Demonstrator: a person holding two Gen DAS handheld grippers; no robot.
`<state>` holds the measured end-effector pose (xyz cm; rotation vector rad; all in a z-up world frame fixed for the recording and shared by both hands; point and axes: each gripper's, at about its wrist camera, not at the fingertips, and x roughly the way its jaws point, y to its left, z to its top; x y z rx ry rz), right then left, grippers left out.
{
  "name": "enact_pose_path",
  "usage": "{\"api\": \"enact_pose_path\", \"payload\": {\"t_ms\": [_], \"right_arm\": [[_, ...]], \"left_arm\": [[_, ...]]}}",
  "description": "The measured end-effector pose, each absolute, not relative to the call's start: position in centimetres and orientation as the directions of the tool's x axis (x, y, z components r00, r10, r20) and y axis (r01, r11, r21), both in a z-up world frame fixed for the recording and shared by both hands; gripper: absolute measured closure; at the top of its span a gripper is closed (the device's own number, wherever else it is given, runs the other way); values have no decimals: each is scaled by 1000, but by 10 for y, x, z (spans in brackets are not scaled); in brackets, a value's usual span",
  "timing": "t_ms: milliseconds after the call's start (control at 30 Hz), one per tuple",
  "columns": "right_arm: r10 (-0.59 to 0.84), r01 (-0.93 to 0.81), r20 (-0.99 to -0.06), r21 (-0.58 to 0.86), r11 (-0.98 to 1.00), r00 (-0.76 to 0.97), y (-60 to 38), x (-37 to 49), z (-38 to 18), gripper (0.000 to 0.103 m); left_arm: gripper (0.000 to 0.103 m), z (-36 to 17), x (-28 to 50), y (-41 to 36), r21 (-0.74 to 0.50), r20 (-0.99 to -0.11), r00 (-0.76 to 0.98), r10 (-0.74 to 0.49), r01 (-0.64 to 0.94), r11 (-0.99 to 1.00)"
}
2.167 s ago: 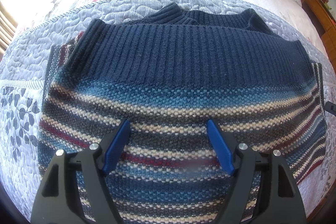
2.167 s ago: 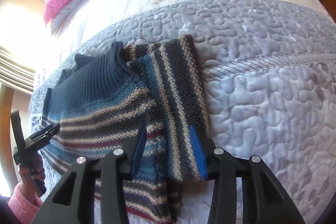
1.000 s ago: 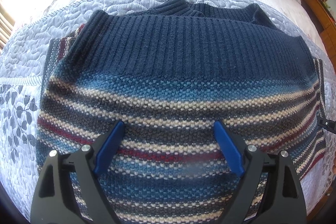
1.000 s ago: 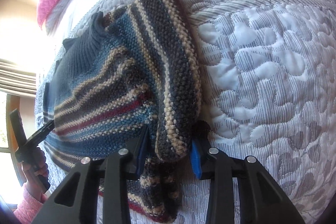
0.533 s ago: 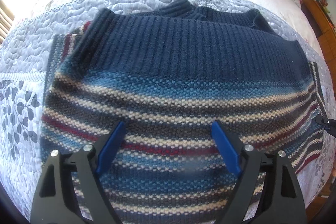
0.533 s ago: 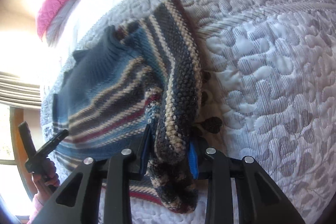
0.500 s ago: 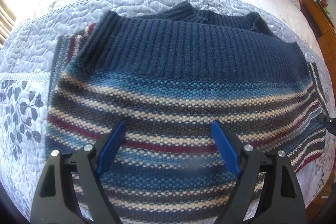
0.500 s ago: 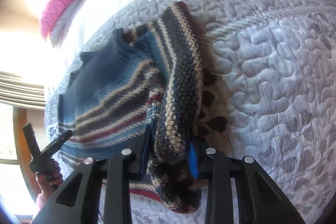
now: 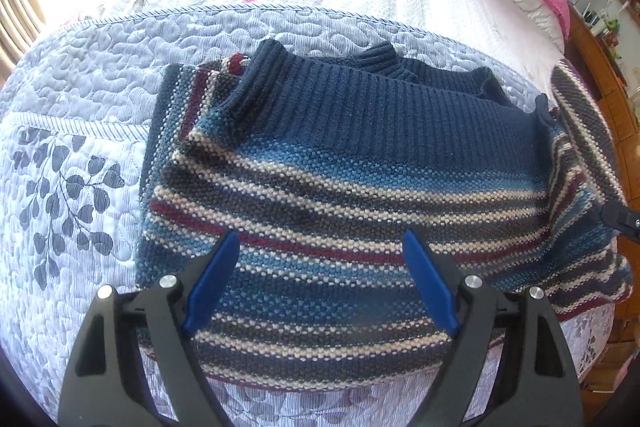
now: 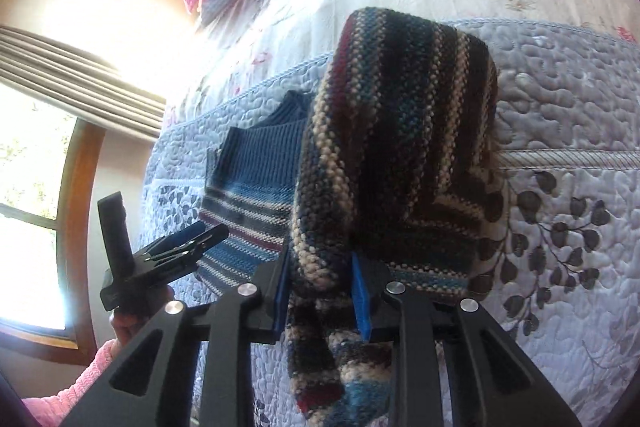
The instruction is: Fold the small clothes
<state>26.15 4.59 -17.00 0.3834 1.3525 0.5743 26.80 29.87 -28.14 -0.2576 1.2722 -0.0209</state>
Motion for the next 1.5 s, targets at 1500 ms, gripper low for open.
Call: {"api": "enact_pose_path", "payload": {"t_ms": [1500], "right_arm": [[531,-132,-836,516,846,137,-58,197,-209,42]], "left_arm": [[22,-311,287,154,-602,-796,84,-600,-216,769]]}}
